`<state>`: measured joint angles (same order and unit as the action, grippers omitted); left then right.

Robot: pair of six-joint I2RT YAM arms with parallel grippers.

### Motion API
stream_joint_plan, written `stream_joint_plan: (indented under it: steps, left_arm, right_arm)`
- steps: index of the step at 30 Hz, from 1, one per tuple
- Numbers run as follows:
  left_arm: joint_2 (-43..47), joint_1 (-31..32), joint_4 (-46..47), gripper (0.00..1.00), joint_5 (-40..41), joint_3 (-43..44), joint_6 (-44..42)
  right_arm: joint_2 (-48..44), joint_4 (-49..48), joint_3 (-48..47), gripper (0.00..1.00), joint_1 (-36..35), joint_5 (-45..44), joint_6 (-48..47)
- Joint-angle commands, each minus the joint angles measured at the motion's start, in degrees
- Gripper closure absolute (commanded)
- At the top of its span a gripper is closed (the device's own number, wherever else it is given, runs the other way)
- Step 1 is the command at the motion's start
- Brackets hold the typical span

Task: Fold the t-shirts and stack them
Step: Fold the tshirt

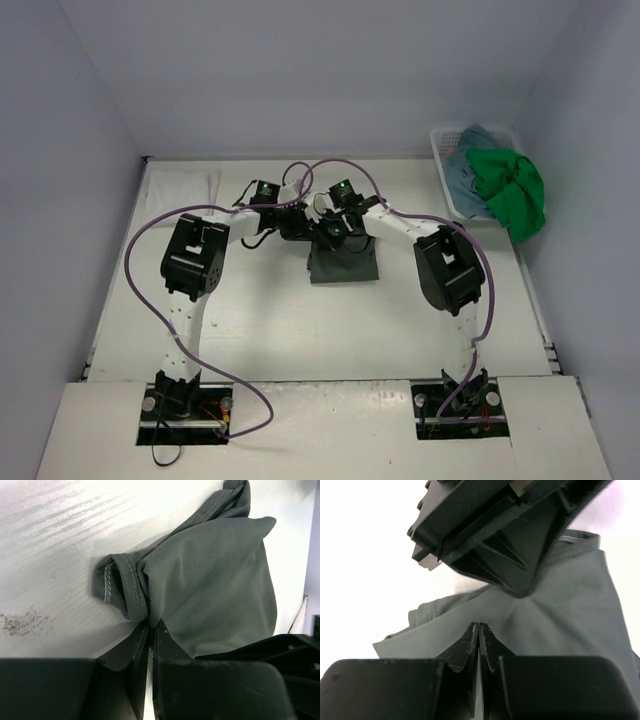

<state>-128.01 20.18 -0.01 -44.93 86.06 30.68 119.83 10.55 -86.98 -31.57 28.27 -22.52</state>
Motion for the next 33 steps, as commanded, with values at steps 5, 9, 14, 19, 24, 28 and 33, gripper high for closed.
stream_joint_plan:
  steps: [5,9,14,19,24,28,33]
  left_arm:
    - [1.96,-2.96,-14.92,1.00,6.34,3.93,-9.22]
    - [3.64,-4.10,-17.39,1.00,6.69,5.34,-12.22]
    - [4.26,-4.36,-17.74,1.00,5.99,4.73,-12.75]
    - [4.43,-4.45,-17.39,1.00,4.50,4.03,-12.75]
    - [4.96,-5.07,-16.70,0.72,2.04,2.28,-11.26]
    - [5.92,-6.82,-13.71,0.47,-1.81,-0.80,-8.62]
    - [6.63,-10.16,-9.57,0.39,-4.82,-3.44,-4.31]
  right_arm:
    - [-9.79,-0.53,0.76,1.00,1.95,-0.76,-1.73]
    - [-11.20,-0.53,0.93,1.00,3.18,-2.51,-2.26]
    - [-9.62,0.97,1.99,0.92,3.27,-6.12,-4.63]
    - [-7.95,2.72,2.25,0.97,3.27,-5.07,-5.60]
    - [-5.49,3.86,1.81,1.00,3.01,-3.22,-5.78]
    - [-4.61,4.22,3.83,1.00,2.57,-2.35,-6.48]
    - [-5.92,1.50,7.43,1.00,3.01,-0.59,-7.01]
